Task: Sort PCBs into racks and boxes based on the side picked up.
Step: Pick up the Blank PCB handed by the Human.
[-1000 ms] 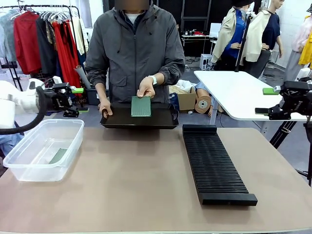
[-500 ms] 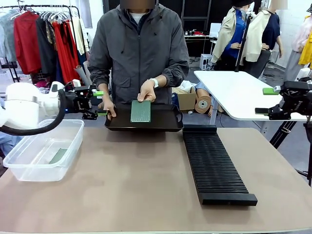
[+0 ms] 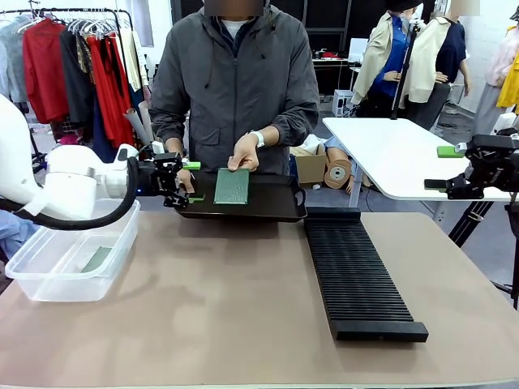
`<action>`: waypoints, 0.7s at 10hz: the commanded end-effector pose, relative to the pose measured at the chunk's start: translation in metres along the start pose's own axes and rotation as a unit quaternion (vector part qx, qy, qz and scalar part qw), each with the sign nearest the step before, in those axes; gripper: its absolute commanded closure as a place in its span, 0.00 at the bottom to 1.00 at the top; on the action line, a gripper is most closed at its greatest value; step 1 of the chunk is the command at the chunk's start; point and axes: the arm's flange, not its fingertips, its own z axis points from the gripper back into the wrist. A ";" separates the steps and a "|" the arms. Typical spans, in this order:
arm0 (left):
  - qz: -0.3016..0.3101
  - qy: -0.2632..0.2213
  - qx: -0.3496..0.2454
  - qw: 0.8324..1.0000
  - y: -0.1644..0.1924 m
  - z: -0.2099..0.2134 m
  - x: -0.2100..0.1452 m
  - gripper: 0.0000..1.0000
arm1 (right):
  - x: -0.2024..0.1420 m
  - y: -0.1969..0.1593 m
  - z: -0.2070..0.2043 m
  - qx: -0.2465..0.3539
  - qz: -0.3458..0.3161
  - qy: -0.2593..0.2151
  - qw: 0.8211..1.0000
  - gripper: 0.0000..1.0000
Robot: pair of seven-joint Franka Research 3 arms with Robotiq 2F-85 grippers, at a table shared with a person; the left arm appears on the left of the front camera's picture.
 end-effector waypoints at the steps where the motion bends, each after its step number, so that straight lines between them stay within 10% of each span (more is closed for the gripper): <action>1: 0.000 0.017 -0.009 1.000 0.004 -0.014 0.009 0.00 | 0.000 0.002 0.000 0.004 0.004 0.001 1.000 0.00; 7: -0.014 0.043 -0.010 0.999 0.015 -0.053 0.011 0.00 | 0.000 0.002 0.000 0.004 0.004 0.001 1.000 0.00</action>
